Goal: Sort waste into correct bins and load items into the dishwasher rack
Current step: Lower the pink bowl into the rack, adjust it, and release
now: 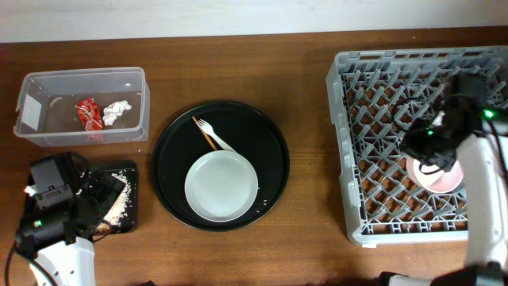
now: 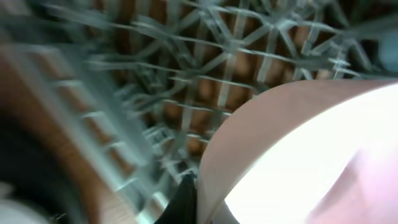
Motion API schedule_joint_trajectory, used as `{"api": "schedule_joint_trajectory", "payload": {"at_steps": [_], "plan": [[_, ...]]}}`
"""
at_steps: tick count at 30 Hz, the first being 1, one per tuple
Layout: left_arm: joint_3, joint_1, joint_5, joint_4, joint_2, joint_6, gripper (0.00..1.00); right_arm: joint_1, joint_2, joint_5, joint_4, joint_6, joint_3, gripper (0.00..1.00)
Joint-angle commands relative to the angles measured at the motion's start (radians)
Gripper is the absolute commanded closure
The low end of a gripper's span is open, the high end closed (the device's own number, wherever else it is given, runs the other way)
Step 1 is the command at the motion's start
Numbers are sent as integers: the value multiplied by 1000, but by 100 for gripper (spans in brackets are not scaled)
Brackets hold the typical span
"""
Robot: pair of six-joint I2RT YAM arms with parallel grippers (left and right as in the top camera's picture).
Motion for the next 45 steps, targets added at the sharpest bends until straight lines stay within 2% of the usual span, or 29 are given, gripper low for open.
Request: {"api": "schedule_joint_trajectory", "payload": {"at_steps": [1, 5, 7, 10, 14, 22, 30, 35, 39, 42, 44, 45], "plan": [[18, 5, -8, 2, -8, -10, 1, -77, -13, -347, 3, -174, 13, 96], [18, 5, -8, 2, -8, -10, 1, -181, -8, -723, 3, -354, -21, 96], [18, 5, -8, 2, -8, -10, 1, -230, -5, -827, 6, -403, -52, 96], [18, 5, -8, 2, -8, -10, 1, -269, 5, -888, 19, -463, -93, 96], [18, 5, -8, 2, -8, -10, 1, -288, 52, -903, 103, -469, -161, 96], [18, 5, -8, 2, -8, -10, 1, -294, 240, -1130, 259, -496, -172, 96], [18, 5, -8, 1, -8, -10, 1, -410, 299, -1125, 241, -492, -169, 96], [18, 5, -8, 2, -8, -10, 1, -505, 299, -975, 148, -492, -169, 96], [18, 5, -8, 2, -8, -10, 1, -516, 299, -925, 116, -492, -169, 96], [18, 5, -8, 2, -8, -10, 1, -517, 299, -872, 106, -488, -167, 87], [18, 5, -8, 2, -8, -10, 1, -517, 299, -817, 106, -449, -160, 79], [18, 5, -8, 2, -8, -10, 1, -517, 298, -790, 106, -429, -156, 71]]}}
